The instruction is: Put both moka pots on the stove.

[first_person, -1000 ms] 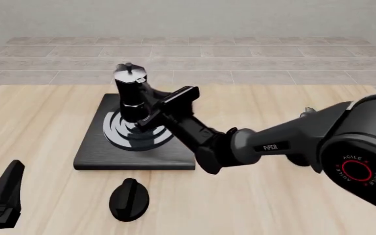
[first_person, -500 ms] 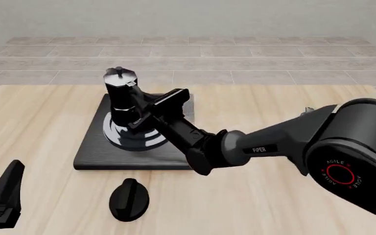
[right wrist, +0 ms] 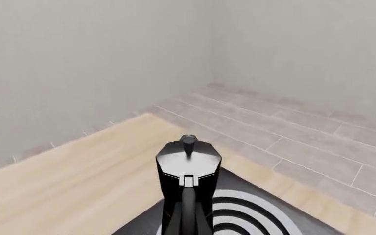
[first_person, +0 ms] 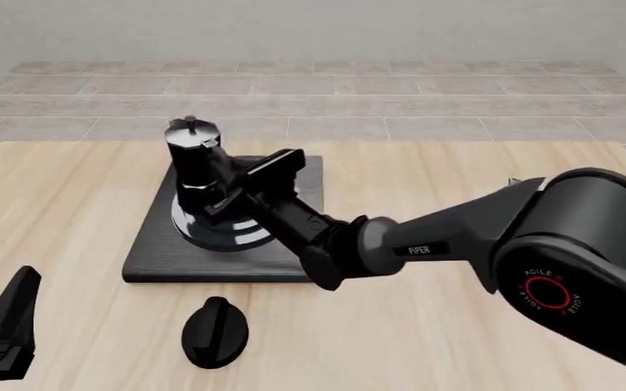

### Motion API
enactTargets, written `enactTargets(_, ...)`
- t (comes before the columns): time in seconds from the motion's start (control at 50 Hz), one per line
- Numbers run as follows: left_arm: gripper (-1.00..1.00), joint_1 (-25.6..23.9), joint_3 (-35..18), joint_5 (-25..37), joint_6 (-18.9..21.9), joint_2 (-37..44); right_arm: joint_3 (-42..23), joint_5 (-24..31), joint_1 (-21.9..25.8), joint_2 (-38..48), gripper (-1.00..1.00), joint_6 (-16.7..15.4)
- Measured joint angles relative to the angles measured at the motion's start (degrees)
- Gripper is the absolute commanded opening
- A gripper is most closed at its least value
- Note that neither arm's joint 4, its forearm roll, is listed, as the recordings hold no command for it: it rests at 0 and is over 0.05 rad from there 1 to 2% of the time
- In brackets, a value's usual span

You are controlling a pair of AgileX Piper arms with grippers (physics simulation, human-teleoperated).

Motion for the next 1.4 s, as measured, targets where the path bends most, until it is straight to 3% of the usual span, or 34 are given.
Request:
enactTargets(0.66,1.0,0.0,0.0,0.0,0.0,0.0,-2.6,2.2,0.5,2.5,-1.0,-0.6)
enactTargets(0.68,1.0,0.0,0.0,0.0,0.0,0.0,-2.6,2.2,0.5,2.5,1.0,-0.7)
enactTargets(1.4,1.0,0.0,0.0,0.0,0.0,0.0,1.1,6.1,0.8,-0.8,1.0,-4.5)
